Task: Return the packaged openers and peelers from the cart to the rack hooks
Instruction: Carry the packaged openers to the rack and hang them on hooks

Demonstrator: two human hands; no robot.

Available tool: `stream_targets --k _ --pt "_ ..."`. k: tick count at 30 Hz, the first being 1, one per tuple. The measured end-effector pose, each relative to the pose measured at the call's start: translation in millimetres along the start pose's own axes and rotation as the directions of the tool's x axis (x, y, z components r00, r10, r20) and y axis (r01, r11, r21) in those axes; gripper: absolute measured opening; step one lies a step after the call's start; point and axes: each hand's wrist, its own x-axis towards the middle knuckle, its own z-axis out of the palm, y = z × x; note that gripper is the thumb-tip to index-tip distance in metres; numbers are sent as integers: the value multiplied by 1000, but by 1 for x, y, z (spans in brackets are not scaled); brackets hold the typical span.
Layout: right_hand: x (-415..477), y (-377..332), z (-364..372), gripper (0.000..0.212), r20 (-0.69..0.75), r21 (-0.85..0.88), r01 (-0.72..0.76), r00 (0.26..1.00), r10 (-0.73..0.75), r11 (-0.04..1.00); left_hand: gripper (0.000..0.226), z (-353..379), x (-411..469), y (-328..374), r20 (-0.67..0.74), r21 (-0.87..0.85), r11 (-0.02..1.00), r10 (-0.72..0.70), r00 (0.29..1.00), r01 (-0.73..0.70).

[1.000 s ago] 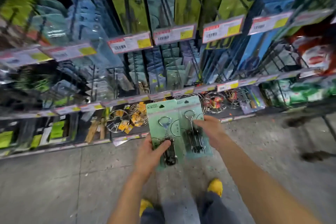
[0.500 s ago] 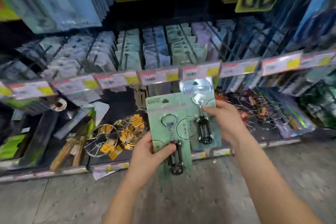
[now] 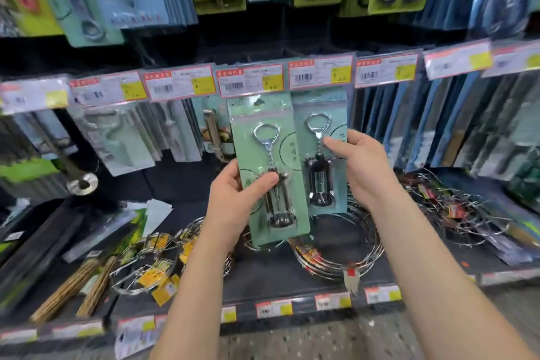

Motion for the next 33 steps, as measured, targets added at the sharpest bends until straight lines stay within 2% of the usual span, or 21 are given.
stream_targets --k 5,7,14,16,18,20,21,24,26,27,29,30,31,33 --pt "12 -16 -1 8 9 -2 10 1000 -10 1000 36 -2 3 -3 65 34 999 -2 998 0" --pt "15 -18 2 18 -9 24 -7 1000 7 1000 36 -3 2 -6 67 43 999 -11 998 8" --pt "26 -19 8 17 -66 52 -29 997 33 998 34 2 4 -17 82 13 1000 3 997 -4" --pt "34 -16 14 26 -90 43 -49 995 52 998 33 2 4 -20 80 6 1000 -5 997 4" --pt "48 -15 22 45 -131 18 -77 988 79 997 32 2 4 -22 88 12 1000 -12 996 11" --pt "63 -17 29 66 -171 -97 -104 981 87 990 32 3 4 -22 93 36 999 -7 996 4" --pt "71 -16 31 68 -182 -185 -101 981 67 978 32 4 5 -22 94 47 999 -4 996 0" --pt "66 -4 28 60 -272 -440 -85 961 -43 894 30 8 6 -24 86 53 999 -16 996 12" --pt "45 11 21 48 -301 -479 -43 946 -118 877 29 12 8 -27 83 63 998 -22 996 17" --pt "33 18 17 45 -252 -399 -18 963 -91 917 29 15 9 -29 90 73 997 -24 996 17" --pt "6 23 14 41 6 -72 -48 999 49 996 29 20 10 -32 108 88 996 -26 994 17" --pt "-7 22 13 40 147 77 -98 985 86 992 29 23 10 -33 114 90 996 -29 993 19" --pt "-16 21 10 41 223 180 -130 971 88 975 30 27 10 -35 117 91 996 -33 993 22" --pt "-25 17 3 45 231 290 -143 970 76 946 31 33 10 -38 123 95 995 -31 992 19"
